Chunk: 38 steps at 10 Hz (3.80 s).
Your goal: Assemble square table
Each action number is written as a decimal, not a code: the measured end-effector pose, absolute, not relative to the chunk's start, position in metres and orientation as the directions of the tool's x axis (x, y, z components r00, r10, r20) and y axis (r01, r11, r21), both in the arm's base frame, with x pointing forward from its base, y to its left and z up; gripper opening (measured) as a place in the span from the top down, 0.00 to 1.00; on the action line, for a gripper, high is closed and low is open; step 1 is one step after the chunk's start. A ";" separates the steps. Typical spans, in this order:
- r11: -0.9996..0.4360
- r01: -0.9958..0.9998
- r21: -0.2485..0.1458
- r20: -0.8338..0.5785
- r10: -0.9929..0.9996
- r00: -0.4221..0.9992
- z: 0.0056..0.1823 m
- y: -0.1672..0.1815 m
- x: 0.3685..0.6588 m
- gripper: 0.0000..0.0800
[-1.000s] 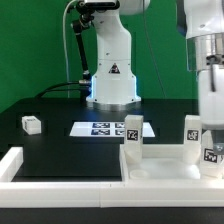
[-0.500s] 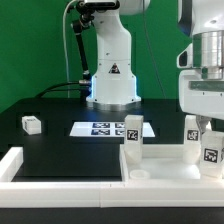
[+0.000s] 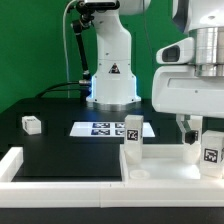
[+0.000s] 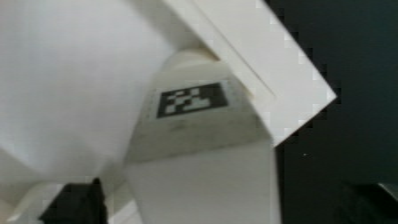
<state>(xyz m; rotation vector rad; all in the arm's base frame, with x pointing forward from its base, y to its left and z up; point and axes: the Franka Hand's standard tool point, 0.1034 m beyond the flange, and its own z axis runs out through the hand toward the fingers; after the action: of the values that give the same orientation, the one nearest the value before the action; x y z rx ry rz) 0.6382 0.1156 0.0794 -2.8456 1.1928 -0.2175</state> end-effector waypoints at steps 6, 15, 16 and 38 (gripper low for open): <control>-0.455 -0.883 -0.115 0.074 -0.890 0.449 0.078 0.110 0.636 0.62; 0.493 -0.862 -0.119 -0.148 -0.867 -0.476 0.073 0.114 0.623 0.62; 0.458 -0.880 -0.122 -0.139 -0.886 -0.442 0.072 0.115 0.622 0.51; -0.154 -0.984 -0.090 0.031 -0.988 0.152 0.070 0.124 0.626 0.64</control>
Offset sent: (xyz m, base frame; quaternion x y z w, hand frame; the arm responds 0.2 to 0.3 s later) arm 0.0000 0.0000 0.0000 0.0000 0.0000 0.1938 0.9810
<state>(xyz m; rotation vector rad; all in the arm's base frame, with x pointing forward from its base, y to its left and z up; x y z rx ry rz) 0.6259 0.1236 0.0697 -2.3477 2.0108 -0.1271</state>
